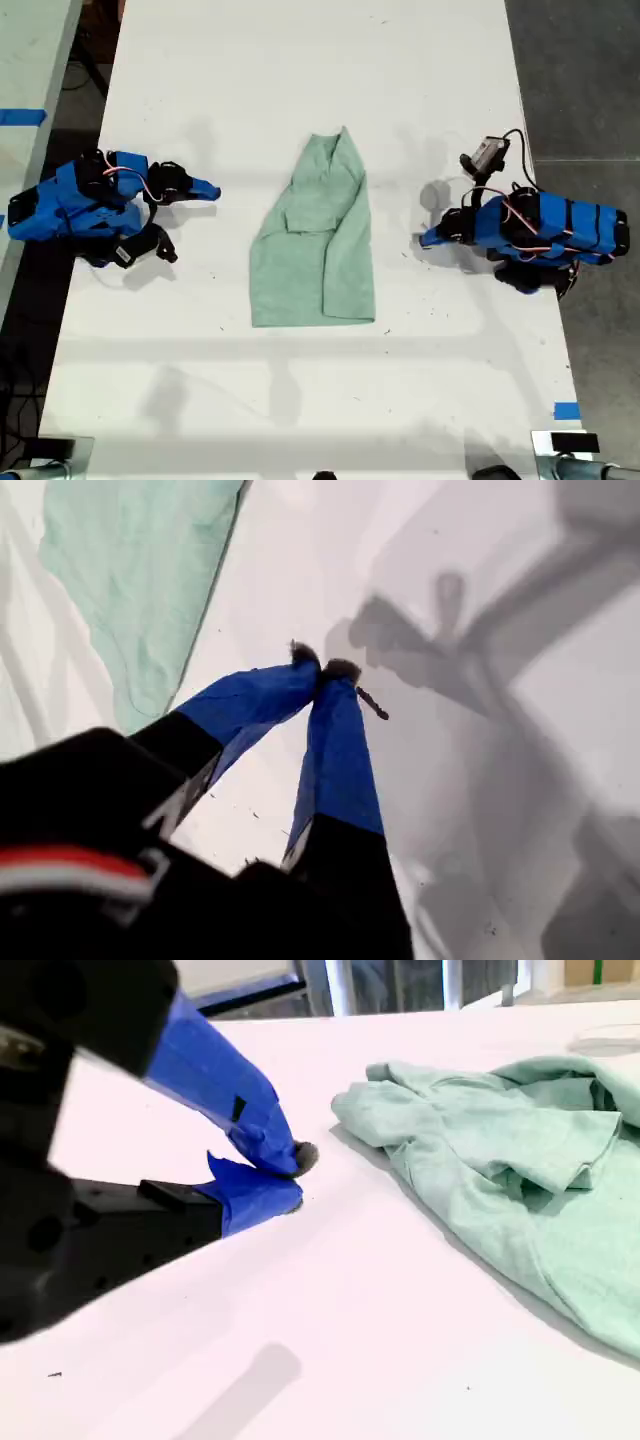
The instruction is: Fold t shirt
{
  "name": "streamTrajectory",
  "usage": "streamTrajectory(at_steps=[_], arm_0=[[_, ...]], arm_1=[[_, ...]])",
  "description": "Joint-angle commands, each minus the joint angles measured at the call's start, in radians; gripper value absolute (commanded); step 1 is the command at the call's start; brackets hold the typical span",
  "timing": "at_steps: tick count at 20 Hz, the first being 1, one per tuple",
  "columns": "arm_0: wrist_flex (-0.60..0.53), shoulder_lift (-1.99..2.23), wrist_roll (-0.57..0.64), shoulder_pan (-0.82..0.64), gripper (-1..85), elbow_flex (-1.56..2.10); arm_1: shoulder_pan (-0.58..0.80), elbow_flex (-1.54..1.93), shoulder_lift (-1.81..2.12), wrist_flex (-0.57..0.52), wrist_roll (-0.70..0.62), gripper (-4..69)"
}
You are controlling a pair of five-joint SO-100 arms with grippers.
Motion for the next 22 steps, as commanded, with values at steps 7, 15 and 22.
streamTrajectory(at_steps=[7,15,22], arm_0=[[-0.002,0.006,-0.015,-0.008,-0.2,-0.015],[-0.003,0.006,-0.017,-0.006,-0.2,-0.014],[-0.003,0.006,-0.015,-0.006,-0.2,-0.014]], arm_1=[[0.032,0.049,0.017,-0.017,0.02,2.2],[0.038,0.041,0.017,-0.003,0.02,2.2],[0.04,0.041,0.017,-0.003,0.02,2.2]])
